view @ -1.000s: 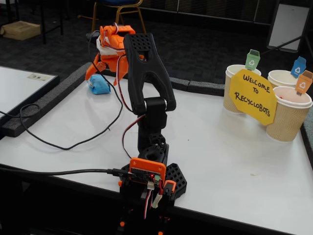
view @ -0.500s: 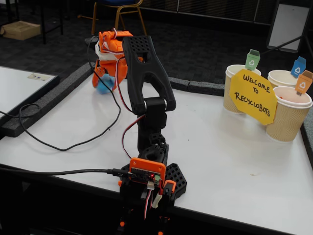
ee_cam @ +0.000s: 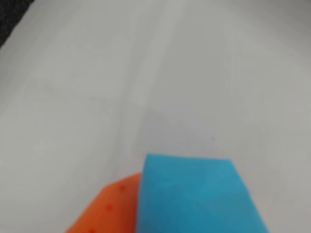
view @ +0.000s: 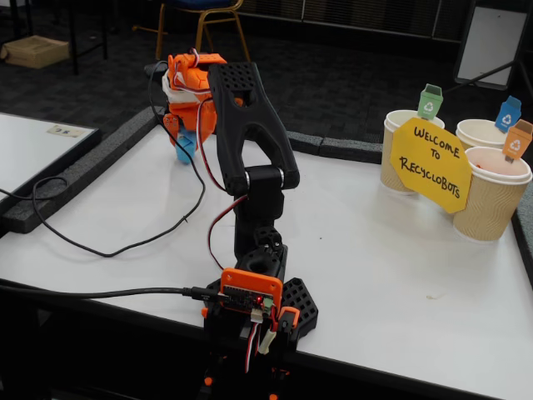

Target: Sort rubbish by color.

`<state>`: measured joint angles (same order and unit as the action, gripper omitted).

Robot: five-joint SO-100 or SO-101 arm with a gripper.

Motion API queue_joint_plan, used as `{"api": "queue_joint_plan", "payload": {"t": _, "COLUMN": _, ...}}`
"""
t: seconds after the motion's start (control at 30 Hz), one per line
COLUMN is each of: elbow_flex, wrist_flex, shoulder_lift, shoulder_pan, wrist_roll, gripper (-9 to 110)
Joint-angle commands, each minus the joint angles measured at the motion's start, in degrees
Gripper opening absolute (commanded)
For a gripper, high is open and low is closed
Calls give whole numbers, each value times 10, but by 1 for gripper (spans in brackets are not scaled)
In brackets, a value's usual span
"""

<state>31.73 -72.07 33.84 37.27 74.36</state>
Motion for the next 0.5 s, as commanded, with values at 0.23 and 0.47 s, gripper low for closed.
{"api": "queue_joint_plan", "payload": {"t": 0.23, "elbow_flex": -167, "wrist_flex": -128, "shoulder_lift": 134, "shoulder_pan": 8, "wrist_roll": -51, "gripper": 0}}
{"api": "queue_joint_plan", "payload": {"t": 0.47, "elbow_flex": -82, "wrist_flex": -207, "shoulder_lift": 295, "shoulder_pan": 4, "wrist_roll": -160, "gripper": 0}}
